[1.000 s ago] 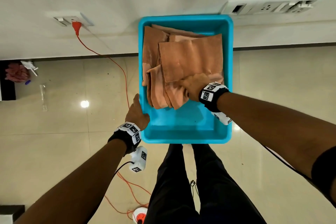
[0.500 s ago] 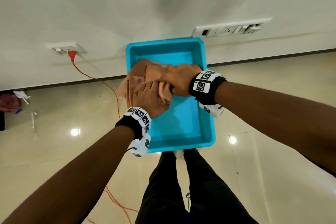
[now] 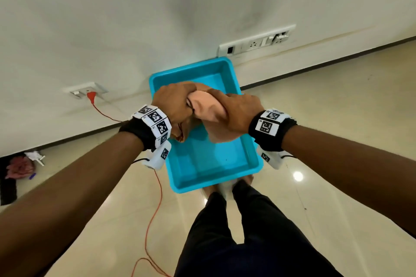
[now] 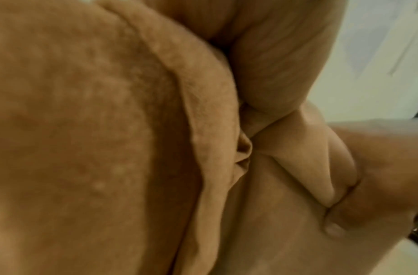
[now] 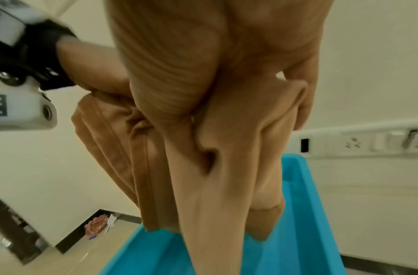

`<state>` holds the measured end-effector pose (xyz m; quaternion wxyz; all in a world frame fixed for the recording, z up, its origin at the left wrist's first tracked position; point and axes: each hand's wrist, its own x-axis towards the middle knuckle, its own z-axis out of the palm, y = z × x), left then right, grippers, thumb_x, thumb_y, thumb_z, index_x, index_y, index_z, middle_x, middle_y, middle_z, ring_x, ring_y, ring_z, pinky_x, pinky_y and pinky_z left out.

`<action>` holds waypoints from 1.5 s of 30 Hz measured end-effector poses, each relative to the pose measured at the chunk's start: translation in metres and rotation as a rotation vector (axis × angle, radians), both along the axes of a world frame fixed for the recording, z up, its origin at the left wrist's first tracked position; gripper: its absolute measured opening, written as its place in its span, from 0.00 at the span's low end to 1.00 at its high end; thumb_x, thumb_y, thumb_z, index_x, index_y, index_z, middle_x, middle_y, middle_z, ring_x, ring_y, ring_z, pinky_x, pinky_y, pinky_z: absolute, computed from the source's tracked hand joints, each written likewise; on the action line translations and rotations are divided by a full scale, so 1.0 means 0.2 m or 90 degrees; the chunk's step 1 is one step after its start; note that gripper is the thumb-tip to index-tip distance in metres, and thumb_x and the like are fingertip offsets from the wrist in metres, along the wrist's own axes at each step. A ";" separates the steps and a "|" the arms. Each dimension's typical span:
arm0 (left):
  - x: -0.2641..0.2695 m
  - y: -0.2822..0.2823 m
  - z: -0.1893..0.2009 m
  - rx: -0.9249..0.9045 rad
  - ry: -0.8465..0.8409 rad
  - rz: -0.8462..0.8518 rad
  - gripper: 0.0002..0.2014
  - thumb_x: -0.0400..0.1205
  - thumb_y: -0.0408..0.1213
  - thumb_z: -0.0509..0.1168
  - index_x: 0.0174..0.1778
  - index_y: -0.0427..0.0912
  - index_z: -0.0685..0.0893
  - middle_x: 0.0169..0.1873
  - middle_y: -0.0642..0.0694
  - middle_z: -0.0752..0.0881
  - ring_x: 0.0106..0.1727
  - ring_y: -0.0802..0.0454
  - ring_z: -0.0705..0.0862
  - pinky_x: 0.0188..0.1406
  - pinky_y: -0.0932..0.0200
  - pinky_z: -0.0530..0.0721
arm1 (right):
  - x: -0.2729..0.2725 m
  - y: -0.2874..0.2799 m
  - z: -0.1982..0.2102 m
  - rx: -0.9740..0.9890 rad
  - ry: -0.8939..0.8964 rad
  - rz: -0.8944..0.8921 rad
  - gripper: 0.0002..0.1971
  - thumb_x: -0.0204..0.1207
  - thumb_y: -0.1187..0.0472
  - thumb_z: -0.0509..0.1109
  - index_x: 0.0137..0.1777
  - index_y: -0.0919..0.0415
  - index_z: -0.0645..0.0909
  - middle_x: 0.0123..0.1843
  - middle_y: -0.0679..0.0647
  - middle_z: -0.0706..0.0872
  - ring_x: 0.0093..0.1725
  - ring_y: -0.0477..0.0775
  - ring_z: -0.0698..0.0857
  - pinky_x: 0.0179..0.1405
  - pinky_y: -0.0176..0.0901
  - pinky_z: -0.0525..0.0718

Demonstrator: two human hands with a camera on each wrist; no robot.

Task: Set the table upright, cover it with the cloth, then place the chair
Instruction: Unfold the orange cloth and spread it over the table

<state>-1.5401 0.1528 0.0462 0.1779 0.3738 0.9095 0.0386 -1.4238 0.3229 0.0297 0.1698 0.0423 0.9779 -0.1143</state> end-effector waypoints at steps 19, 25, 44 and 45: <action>1.22 1.03 0.30 0.023 0.002 -0.334 0.19 0.69 0.40 0.65 0.57 0.57 0.79 0.42 0.44 0.89 0.45 0.36 0.86 0.36 0.53 0.74 | 1.58 0.89 0.46 0.031 0.001 -0.355 0.26 0.62 0.53 0.60 0.61 0.39 0.82 0.50 0.50 0.90 0.50 0.64 0.87 0.41 0.45 0.75; 1.98 1.51 0.10 -0.072 -0.053 -0.473 0.17 0.67 0.39 0.62 0.53 0.54 0.80 0.39 0.41 0.88 0.42 0.35 0.85 0.34 0.50 0.80 | 2.40 1.17 0.22 -0.033 -0.081 -0.487 0.22 0.67 0.55 0.67 0.62 0.38 0.82 0.55 0.49 0.91 0.55 0.62 0.88 0.45 0.46 0.78; 4.36 2.56 -0.01 -0.213 -0.070 -1.155 0.17 0.69 0.35 0.64 0.53 0.54 0.80 0.42 0.44 0.87 0.46 0.38 0.84 0.36 0.56 0.69 | 4.70 1.02 0.11 -0.141 -0.065 -1.195 0.26 0.65 0.51 0.63 0.65 0.36 0.82 0.53 0.49 0.92 0.55 0.61 0.88 0.47 0.47 0.82; 4.46 2.60 0.00 -0.221 -0.074 -1.181 0.17 0.69 0.35 0.64 0.52 0.55 0.79 0.42 0.44 0.87 0.45 0.38 0.84 0.36 0.56 0.69 | 4.77 1.02 0.12 -0.137 -0.064 -1.215 0.27 0.63 0.49 0.61 0.65 0.36 0.83 0.52 0.48 0.92 0.54 0.61 0.88 0.46 0.46 0.81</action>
